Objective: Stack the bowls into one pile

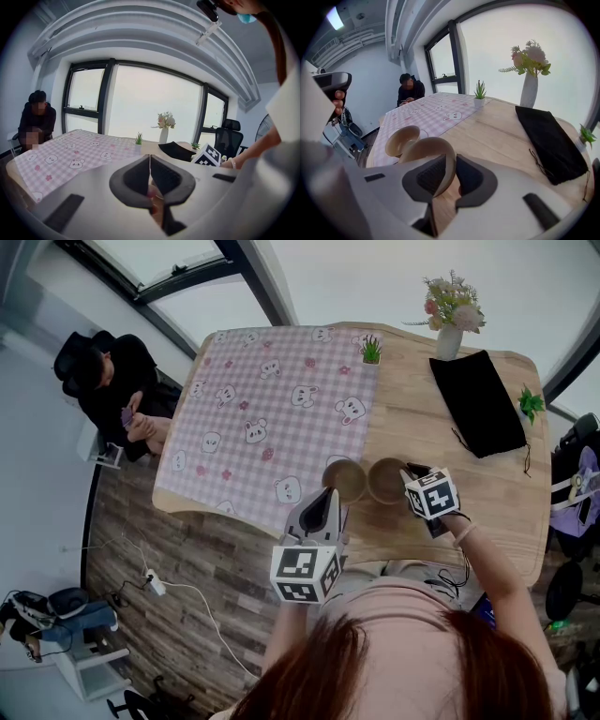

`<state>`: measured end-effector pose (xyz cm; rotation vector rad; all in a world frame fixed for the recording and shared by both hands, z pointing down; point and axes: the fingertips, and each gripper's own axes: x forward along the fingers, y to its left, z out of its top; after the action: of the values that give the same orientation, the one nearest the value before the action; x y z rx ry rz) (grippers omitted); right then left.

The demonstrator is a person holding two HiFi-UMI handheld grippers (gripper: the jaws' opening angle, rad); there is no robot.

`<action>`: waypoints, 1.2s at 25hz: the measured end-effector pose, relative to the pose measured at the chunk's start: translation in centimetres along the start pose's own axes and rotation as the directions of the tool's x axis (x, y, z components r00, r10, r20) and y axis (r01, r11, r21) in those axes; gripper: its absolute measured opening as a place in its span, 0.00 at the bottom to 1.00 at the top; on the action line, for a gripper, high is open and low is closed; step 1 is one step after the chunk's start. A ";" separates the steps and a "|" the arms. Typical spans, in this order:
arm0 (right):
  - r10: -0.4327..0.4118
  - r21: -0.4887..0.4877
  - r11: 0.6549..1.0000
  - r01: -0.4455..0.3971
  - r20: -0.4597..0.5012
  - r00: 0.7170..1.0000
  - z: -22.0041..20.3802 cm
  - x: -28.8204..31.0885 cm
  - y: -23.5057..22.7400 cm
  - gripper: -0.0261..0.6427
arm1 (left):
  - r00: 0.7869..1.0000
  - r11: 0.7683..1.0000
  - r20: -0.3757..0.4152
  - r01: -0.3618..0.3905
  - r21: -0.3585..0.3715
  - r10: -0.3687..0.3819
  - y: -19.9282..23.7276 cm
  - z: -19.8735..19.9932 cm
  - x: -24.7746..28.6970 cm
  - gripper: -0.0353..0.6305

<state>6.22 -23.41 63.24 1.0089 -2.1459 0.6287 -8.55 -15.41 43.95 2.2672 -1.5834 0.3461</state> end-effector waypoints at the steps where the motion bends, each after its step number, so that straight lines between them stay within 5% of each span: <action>1: 0.000 -0.002 1.000 0.000 0.004 1.000 0.1 -0.1 0.0 0.14 | 1.000 1.000 0.001 -0.003 0.000 0.003 -0.1 0.0 -0.1 0.07; 30: 0.199 -0.062 0.980 -0.191 0.172 0.965 2.0 -5.2 2.2 0.07 | 0.982 0.981 0.041 -0.183 -0.061 0.186 -5.1 -0.9 -2.5 0.07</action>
<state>6.13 -20.95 57.77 0.8630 -2.4273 0.5982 -4.63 -11.30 43.04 2.1058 -1.8093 0.2925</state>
